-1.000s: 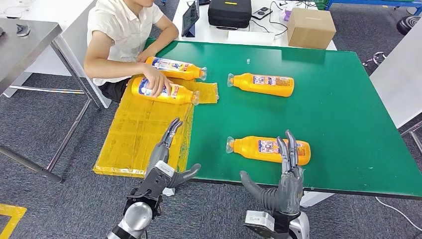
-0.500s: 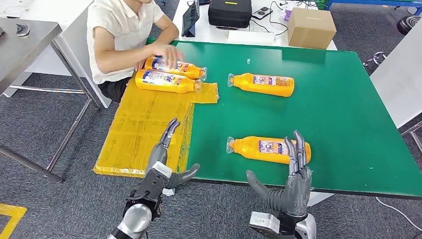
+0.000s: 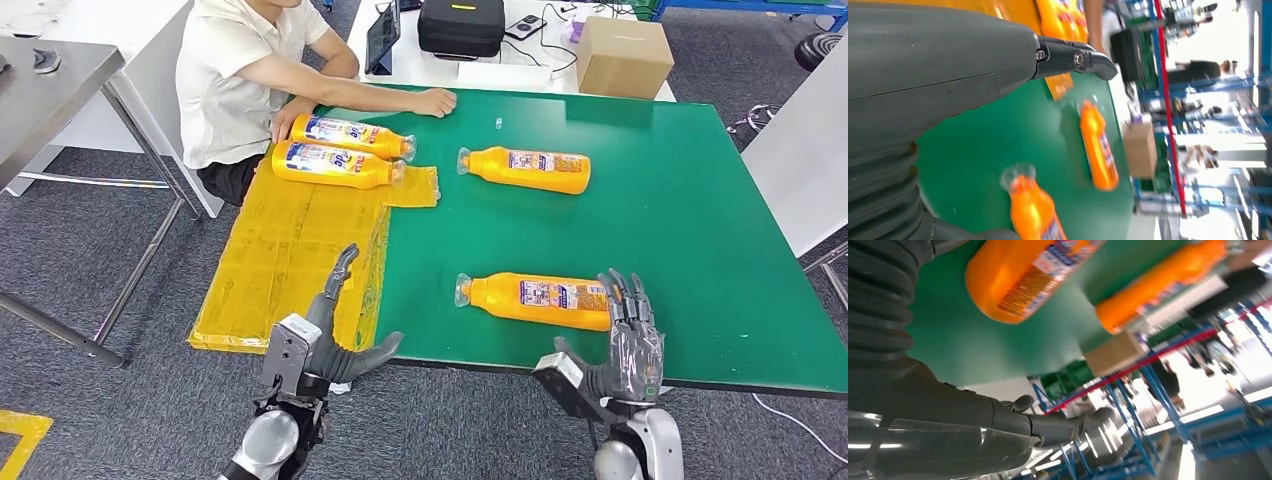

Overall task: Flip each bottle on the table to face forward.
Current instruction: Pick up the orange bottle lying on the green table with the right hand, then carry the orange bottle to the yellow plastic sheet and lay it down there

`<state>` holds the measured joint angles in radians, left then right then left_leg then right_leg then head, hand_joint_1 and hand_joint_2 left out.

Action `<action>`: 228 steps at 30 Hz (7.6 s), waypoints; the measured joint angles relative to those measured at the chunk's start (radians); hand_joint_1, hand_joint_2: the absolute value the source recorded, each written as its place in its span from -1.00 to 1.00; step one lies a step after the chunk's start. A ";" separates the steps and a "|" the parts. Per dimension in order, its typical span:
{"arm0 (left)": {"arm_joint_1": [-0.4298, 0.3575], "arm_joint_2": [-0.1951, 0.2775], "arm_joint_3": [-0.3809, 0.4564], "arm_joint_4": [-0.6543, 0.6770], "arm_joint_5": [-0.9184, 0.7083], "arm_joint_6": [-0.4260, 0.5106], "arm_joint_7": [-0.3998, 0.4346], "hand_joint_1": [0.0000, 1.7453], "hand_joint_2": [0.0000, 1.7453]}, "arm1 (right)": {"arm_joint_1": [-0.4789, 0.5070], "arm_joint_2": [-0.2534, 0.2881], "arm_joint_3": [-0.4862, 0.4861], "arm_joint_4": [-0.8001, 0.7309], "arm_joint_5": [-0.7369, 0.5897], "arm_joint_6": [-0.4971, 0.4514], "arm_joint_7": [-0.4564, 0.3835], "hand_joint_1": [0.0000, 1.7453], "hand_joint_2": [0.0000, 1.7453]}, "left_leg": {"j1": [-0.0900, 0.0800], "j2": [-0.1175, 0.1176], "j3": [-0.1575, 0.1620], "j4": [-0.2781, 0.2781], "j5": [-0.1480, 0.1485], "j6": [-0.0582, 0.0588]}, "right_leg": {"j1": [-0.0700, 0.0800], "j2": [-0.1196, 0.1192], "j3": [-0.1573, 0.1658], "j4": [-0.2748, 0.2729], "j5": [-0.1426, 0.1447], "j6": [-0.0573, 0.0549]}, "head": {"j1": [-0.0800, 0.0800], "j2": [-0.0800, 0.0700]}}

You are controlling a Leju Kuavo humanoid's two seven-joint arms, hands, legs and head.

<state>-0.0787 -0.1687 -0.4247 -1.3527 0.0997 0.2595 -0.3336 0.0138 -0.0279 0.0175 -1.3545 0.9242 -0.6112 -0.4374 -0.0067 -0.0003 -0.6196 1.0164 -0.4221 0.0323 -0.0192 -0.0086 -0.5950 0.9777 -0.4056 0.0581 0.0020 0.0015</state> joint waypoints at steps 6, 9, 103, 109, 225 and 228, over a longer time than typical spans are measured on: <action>-0.009 -0.006 -0.027 0.013 0.008 0.002 0.004 -1.00 1.00 | -0.115 -0.057 0.012 0.237 0.009 -0.006 0.020 -1.00 1.00 | -0.001 0.000 0.000 0.000 0.001 0.002 | 0.002 0.000 0.000 0.000 0.001 0.001 | 0.000 0.000; -0.009 -0.006 -0.030 0.018 0.009 0.004 0.004 -1.00 1.00 | -0.121 -0.069 0.029 0.267 0.028 -0.005 0.053 -1.00 1.00 | -0.001 -0.001 -0.001 0.000 0.001 0.002 | 0.002 0.000 0.000 0.000 0.000 0.001 | 0.000 0.000; -0.025 -0.040 -0.107 0.154 0.538 -0.104 0.045 -1.00 1.00 | -0.271 0.083 0.276 0.256 -0.457 0.095 -0.080 0.96 1.00 | -0.001 0.002 -0.002 0.000 0.002 0.002 | 0.003 0.002 -0.003 0.000 0.003 0.000 | 0.000 0.000; -0.029 -0.035 -0.127 0.149 0.495 -0.168 0.023 -1.00 1.00 | -0.255 0.094 0.371 0.263 -0.482 0.306 -0.110 0.81 1.00 | 0.000 0.002 -0.002 0.000 0.002 0.002 | 0.003 0.002 -0.003 0.000 0.003 0.000 | 0.000 0.000; -0.613 0.087 -0.079 0.740 -0.663 -0.151 0.182 -1.00 1.00 | -0.061 0.273 0.469 -0.124 -0.341 -0.086 -0.260 -1.00 1.00 | 0.001 0.001 -0.004 0.000 0.004 0.000 | 0.005 0.000 -0.004 0.001 0.003 -0.001 | 0.000 0.000; -0.613 0.086 -0.079 0.757 -0.652 -0.189 0.162 -1.00 1.00 | -0.068 0.268 0.482 -0.115 -0.355 -0.086 -0.260 -1.00 1.00 | 0.001 0.001 -0.004 0.000 0.004 -0.001 | 0.005 0.000 -0.004 0.001 0.003 -0.001 | 0.000 0.000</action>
<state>-0.6914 -0.0829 -0.5040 -0.5961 -0.5524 0.0703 -0.1720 -0.0540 0.2397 0.4991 -1.4699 0.5695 -0.6970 -0.6973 -0.0054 0.0009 -0.6237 1.0163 -0.4182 0.0318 -0.0147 -0.0084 -0.5994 0.9790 -0.4024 0.0567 0.0022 0.0015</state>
